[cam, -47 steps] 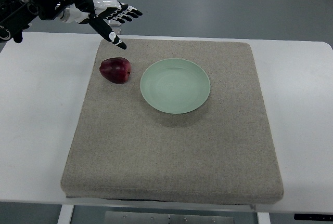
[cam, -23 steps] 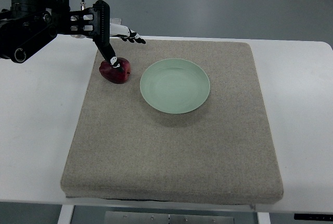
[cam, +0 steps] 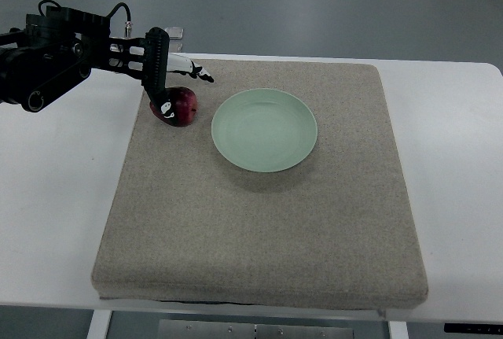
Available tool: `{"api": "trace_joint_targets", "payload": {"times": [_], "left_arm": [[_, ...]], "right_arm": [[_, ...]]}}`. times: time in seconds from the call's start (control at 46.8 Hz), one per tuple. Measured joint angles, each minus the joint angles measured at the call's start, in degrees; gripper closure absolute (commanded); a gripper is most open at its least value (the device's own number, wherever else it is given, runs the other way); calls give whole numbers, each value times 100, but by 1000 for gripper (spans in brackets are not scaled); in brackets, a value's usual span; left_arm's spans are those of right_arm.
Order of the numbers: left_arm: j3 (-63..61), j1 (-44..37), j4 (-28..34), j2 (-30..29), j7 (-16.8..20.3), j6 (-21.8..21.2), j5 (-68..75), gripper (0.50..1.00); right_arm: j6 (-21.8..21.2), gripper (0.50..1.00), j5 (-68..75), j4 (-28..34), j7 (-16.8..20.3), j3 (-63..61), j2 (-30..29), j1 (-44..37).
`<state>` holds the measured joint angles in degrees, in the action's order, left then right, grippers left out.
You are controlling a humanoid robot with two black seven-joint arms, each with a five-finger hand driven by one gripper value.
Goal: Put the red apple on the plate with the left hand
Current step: 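Close the left hand fingers around the red apple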
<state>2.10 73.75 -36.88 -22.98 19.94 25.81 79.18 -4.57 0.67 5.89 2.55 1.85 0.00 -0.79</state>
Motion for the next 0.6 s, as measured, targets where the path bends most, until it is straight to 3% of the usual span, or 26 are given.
{"api": "trace_joint_targets", "payload": {"times": [0.47,0.598], "left_arm": [[-17,-124,39,4,25,12,-41,508],[-17,-133,62,4,28,12,-43,527]], "right_arm": [[0,570,0,-1,0,0,0,0],[0,568,1,-1,0,0,0,-1]]}}
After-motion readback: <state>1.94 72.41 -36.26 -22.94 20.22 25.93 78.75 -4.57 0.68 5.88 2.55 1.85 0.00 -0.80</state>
